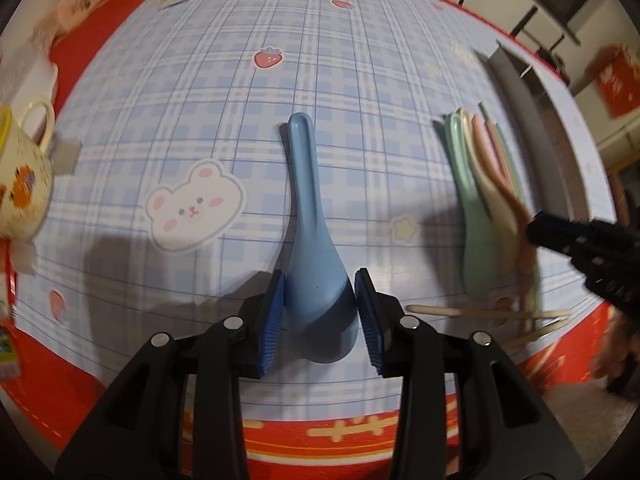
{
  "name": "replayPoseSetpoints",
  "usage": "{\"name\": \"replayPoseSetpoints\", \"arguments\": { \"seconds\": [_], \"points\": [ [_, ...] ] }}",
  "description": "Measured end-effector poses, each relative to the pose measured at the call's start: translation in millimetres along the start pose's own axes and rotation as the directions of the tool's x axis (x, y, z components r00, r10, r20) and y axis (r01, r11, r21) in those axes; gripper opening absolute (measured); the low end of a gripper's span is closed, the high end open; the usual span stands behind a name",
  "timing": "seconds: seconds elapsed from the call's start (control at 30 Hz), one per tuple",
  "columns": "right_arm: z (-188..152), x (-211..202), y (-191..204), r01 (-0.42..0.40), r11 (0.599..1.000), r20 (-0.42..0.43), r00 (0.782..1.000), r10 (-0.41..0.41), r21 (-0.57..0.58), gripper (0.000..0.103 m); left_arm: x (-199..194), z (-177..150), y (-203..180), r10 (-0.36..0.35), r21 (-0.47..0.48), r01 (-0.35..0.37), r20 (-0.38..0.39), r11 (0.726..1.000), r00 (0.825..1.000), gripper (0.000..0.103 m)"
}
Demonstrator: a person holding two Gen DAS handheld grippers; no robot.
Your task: Organize utensils
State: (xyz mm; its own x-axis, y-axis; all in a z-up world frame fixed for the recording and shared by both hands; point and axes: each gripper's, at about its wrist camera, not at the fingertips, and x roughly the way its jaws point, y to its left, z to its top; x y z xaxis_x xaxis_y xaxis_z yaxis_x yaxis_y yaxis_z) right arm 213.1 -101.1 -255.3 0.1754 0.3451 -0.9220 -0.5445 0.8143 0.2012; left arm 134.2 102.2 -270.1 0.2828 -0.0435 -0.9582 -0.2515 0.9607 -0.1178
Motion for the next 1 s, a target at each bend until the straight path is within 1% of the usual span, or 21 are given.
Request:
{"name": "replayPoseSetpoints", "arguments": {
  "seconds": [0.03, 0.17, 0.3, 0.5, 0.57, 0.7, 0.77, 0.8, 0.9, 0.97, 1.0],
  "points": [
    [0.1, -0.6, -0.5, -0.001, 1.000, 0.002, 1.000, 0.001, 0.003, 0.019, 0.7, 0.4, -1.8, 0.021, 0.018, -0.021, -0.001, 1.000, 1.000, 0.039],
    [0.2, -4.1, -5.7, -0.010, 1.000, 0.008, 1.000, 0.010, 0.024, 0.014, 2.8, 0.8, -5.4, 0.070, 0.064, -0.070, -0.001, 0.996, 0.998, 0.039],
    [-0.1, -5.0, -12.9, -0.006, 0.999, 0.007, 1.000, 0.006, 0.046, 0.009, 4.3, 1.2, -8.2, 0.090, 0.079, -0.090, -0.004, 0.993, 0.996, 0.039],
    [-3.1, 4.8, -22.6, -0.015, 0.996, -0.027, 0.999, 0.017, 0.091, 0.007, 8.4, 3.6, -10.4, 0.116, 0.096, -0.114, -0.012, 0.989, 0.993, 0.040],
    [-4.0, 6.8, -21.9, -0.013, 0.995, -0.031, 0.999, 0.016, 0.095, 0.007, 6.8, 3.6, -8.2, 0.127, 0.099, -0.125, -0.007, 0.987, 0.992, 0.044],
    [-4.3, 8.2, -21.8, -0.009, 0.996, -0.036, 0.999, 0.012, 0.094, 0.007, 5.2, 5.5, -7.5, 0.153, 0.122, -0.153, 0.004, 0.981, 0.988, 0.044],
    [-4.0, 8.7, -21.1, -0.009, 0.995, -0.036, 0.999, 0.013, 0.096, 0.007, 2.7, 5.1, -7.1, 0.153, 0.139, -0.153, 0.014, 0.978, 0.988, 0.036],
    [-4.1, 8.5, -21.3, -0.009, 0.995, -0.036, 0.999, 0.013, 0.096, 0.007, 1.6, 4.6, -7.7, 0.146, 0.153, -0.147, 0.018, 0.977, 0.989, 0.035],
    [-3.6, 8.9, -21.9, -0.014, 0.995, -0.035, 0.999, 0.017, 0.098, 0.007, -0.3, 2.6, -15.1, 0.170, 0.226, -0.173, 0.034, 0.959, 0.985, 0.032],
    [-3.6, 9.1, -22.1, -0.016, 0.995, -0.034, 0.999, 0.020, 0.100, 0.007, -2.3, 2.0, -19.6, 0.170, 0.262, -0.176, 0.043, 0.949, 0.984, 0.029],
    [-3.8, 9.1, -22.5, -0.017, 0.995, -0.033, 0.999, 0.021, 0.100, 0.007, -4.0, 2.6, -20.0, 0.156, 0.258, -0.163, 0.045, 0.952, 0.987, 0.029]
  ]
}}
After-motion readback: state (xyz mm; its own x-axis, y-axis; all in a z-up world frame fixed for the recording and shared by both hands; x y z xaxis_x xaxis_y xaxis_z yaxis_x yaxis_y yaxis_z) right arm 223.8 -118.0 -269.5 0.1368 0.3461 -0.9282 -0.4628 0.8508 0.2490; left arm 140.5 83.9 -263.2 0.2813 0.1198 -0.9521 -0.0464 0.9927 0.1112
